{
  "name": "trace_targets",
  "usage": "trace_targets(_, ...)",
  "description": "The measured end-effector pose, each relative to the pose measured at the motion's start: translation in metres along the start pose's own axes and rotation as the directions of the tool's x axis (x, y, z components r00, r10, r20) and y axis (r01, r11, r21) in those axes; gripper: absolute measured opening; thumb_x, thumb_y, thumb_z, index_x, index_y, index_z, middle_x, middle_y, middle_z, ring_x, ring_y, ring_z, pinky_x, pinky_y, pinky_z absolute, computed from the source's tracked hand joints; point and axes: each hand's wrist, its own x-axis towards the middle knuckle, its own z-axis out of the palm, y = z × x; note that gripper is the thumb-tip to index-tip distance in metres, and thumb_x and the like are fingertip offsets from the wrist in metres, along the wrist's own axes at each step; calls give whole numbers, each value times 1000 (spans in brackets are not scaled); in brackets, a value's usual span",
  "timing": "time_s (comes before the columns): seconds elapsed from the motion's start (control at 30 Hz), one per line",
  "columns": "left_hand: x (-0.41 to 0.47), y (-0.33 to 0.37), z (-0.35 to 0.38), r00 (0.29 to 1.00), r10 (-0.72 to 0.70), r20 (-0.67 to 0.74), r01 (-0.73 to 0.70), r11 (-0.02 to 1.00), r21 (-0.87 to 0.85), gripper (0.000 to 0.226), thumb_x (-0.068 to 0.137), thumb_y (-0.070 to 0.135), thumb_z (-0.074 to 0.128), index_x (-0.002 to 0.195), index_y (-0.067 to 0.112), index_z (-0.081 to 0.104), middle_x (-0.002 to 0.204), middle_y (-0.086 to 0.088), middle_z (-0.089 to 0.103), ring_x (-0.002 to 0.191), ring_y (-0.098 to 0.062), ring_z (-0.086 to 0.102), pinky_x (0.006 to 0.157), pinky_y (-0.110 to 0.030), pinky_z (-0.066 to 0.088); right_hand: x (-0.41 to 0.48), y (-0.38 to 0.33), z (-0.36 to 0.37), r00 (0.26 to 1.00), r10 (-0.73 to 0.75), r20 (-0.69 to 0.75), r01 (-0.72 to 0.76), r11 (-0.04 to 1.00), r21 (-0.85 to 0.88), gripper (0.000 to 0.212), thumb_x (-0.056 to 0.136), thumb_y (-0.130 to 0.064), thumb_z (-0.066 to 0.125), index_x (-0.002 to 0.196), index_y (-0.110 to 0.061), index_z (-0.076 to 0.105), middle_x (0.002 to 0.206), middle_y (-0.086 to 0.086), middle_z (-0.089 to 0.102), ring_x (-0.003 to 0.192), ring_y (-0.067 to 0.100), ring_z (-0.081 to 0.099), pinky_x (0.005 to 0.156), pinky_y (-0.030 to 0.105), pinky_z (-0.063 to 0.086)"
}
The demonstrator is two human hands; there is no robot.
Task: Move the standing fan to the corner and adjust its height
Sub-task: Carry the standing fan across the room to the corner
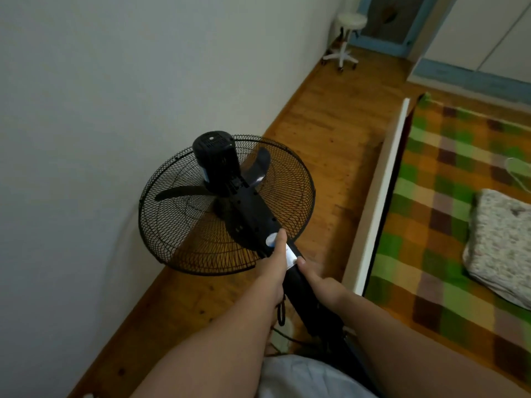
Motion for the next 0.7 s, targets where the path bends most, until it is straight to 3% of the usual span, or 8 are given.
trace_targets(0.07, 5, 22, 8, 1000, 10, 12, -10, 1000, 24, 112, 55, 89, 63, 134, 11, 53, 119, -11, 63, 102, -31, 63, 91, -47, 53, 10, -18, -6, 997, -77, 13, 76, 996, 34, 67, 83, -75, 44, 129, -27, 54, 117, -4, 54, 90, 5, 51, 87, 25, 36)
trace_targets(0.13, 11, 44, 16, 1000, 12, 25, -13, 999, 42, 111, 55, 88, 65, 134, 11, 51, 112, -9, 62, 94, -29, 62, 83, -44, 53, 19, -36, -12, 997, -72, 9, 72, 997, 37, 59, 85, -75, 40, 121, -32, 56, 116, -4, 52, 87, 4, 50, 83, 23, 37)
trace_targets(0.27, 22, 81, 29, 998, 25, 62, -29, 998, 63, 115, 55, 85, 69, 139, 12, 46, 119, -9, 61, 97, -30, 60, 76, -42, 50, 37, -62, -18, 999, -5, -33, 6, 999, 36, 87, 80, -82, 39, 141, -21, 48, 130, 3, 56, 105, 17, 52, 91, 29, 38)
trace_targets(0.4, 46, 120, 43, 993, 28, 113, -41, 993, 111, 113, 57, 83, 71, 139, 10, 46, 123, -11, 61, 105, -32, 62, 91, -44, 54, 58, -93, -21, 995, 52, -80, -41, 991, 129, 96, 73, -86, 43, 139, -17, 49, 92, -7, 58, 83, 9, 56, 65, 24, 42)
trace_targets(0.5, 69, 155, 48, 986, 9, 168, -38, 985, 169, 113, 57, 83, 70, 139, 10, 46, 125, -12, 61, 108, -33, 62, 95, -47, 53, 81, -120, -19, 989, 96, -113, -77, 983, 169, 100, 69, -89, 43, 136, -15, 52, 96, -1, 60, 85, 14, 58, 74, 30, 44)
trace_targets(0.6, 91, 194, 49, 977, 8, 212, -50, 980, 194, 112, 59, 81, 71, 140, 9, 45, 126, -13, 60, 110, -33, 61, 96, -47, 52, 104, -152, -11, 987, 102, -128, -78, 980, 186, 103, 66, -90, 41, 134, -14, 54, 92, -3, 62, 85, 14, 60, 68, 28, 45)
trace_targets(0.7, 115, 238, 47, 969, -3, 248, -60, 967, 246, 116, 57, 83, 70, 143, 10, 43, 132, -13, 59, 115, -35, 60, 101, -50, 50, 131, -185, 1, 964, 188, -186, -141, 961, 238, 115, 62, -94, 41, 137, -7, 51, 112, 10, 61, 94, 24, 59, 76, 32, 46)
